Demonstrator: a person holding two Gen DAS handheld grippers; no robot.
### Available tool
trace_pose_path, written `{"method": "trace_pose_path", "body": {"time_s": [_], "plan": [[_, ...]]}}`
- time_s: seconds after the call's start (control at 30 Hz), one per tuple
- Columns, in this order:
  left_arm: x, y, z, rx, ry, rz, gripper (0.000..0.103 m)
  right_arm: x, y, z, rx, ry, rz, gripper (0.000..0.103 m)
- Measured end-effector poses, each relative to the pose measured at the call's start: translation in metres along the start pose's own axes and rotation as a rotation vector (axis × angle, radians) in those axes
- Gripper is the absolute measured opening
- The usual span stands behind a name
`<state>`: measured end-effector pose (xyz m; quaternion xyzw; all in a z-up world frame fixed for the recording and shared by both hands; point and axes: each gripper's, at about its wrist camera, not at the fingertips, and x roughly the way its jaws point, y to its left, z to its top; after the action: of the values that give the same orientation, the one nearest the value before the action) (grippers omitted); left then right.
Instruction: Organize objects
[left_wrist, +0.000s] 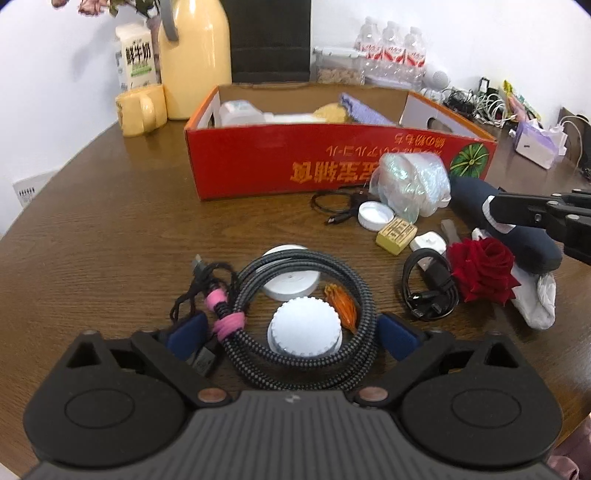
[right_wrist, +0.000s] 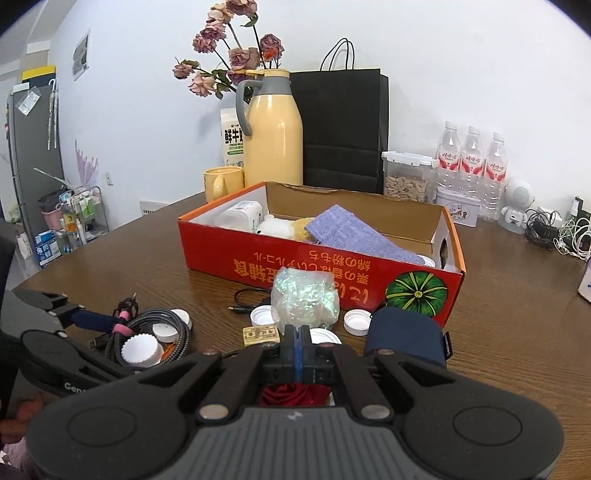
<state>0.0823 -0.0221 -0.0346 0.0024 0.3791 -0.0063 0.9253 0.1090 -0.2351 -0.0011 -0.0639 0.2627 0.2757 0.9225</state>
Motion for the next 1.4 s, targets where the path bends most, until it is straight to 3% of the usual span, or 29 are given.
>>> {"method": "trace_pose_path", "body": {"time_s": [0.23,0.43,0.8,1.13,1.4], "plan": [[-0.010,0.007,0.004,-0.018,-0.025,-0.004,0.093,-0.002,-0.002,0.001,0.000,-0.009,-0.003,0.000],[-0.026,0.009,0.021,-0.001,-0.094,-0.001,0.093,-0.003,-0.004,0.007,-0.003,-0.027,-0.009,0.000],[-0.036,-0.001,0.090,0.042,-0.241,-0.014,0.093,0.010,-0.010,0.046,-0.034,-0.096,-0.039,0.000],[0.009,-0.011,0.158,0.030,-0.279,-0.037,0.093,0.063,-0.031,0.090,-0.025,-0.109,-0.072,0.000],[0.067,-0.011,0.188,0.005,-0.225,-0.033,0.093,0.121,-0.062,0.107,-0.013,-0.056,-0.092,0.000]]}}
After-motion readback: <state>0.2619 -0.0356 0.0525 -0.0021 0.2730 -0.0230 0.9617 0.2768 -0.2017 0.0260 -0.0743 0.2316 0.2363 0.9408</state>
